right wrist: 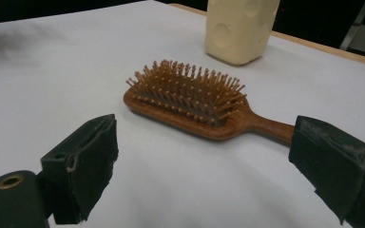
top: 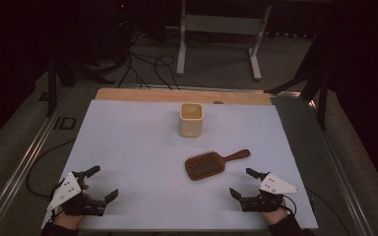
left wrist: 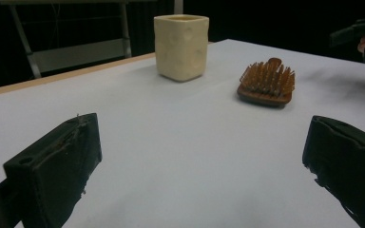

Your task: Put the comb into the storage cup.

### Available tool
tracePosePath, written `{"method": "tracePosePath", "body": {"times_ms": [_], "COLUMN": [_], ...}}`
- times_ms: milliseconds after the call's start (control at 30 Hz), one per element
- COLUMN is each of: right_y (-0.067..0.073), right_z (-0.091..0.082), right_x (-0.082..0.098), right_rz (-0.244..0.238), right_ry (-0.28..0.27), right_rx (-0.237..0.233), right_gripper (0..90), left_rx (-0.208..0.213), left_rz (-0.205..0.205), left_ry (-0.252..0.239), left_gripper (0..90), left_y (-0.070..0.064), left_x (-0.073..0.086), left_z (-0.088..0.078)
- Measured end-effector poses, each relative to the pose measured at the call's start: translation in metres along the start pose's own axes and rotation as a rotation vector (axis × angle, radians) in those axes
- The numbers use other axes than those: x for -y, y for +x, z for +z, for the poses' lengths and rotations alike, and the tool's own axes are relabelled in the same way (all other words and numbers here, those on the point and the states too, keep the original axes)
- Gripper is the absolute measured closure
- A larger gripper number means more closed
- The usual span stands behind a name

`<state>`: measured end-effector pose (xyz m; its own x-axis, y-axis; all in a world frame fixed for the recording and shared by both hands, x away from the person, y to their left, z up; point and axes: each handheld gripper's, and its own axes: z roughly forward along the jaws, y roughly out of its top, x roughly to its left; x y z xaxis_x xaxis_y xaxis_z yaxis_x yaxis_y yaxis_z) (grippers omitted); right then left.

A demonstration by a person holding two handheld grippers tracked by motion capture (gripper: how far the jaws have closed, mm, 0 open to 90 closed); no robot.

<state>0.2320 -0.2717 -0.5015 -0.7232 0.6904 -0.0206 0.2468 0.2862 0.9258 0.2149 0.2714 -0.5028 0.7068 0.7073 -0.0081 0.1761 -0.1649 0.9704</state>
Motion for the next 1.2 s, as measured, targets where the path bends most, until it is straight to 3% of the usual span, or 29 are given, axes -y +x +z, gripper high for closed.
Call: {"method": "tracePosePath", "body": {"times_ms": [200, 533, 900, 1200], "right_y": [0.0, 0.002, 0.009, 0.017], "right_z": [-0.002, 0.001, 0.001, 0.0], "right_x": [0.0, 0.0, -0.009, -0.018], "right_rz": [0.008, 0.012, -0.01, -0.031], "right_ry": [-0.005, 0.031, 0.043, 0.061], "right_rx": [-0.02, -0.048, -0.087, -0.134], "right_gripper": [9.0, 9.0, 9.2, 9.2], "left_rx": [-0.003, 0.014, 0.022, 0.022], "left_rz": [-0.002, 0.013, -0.01, -0.005], "left_ry": [0.009, 0.018, 0.005, 0.013], "left_gripper": [0.0, 0.0, 0.0, 0.0], "left_y": [0.0, -0.002, -0.003, -0.003], "left_x": [0.0, -0.001, -0.001, -0.001], "left_z": [0.002, 0.004, -0.001, 0.0]}}
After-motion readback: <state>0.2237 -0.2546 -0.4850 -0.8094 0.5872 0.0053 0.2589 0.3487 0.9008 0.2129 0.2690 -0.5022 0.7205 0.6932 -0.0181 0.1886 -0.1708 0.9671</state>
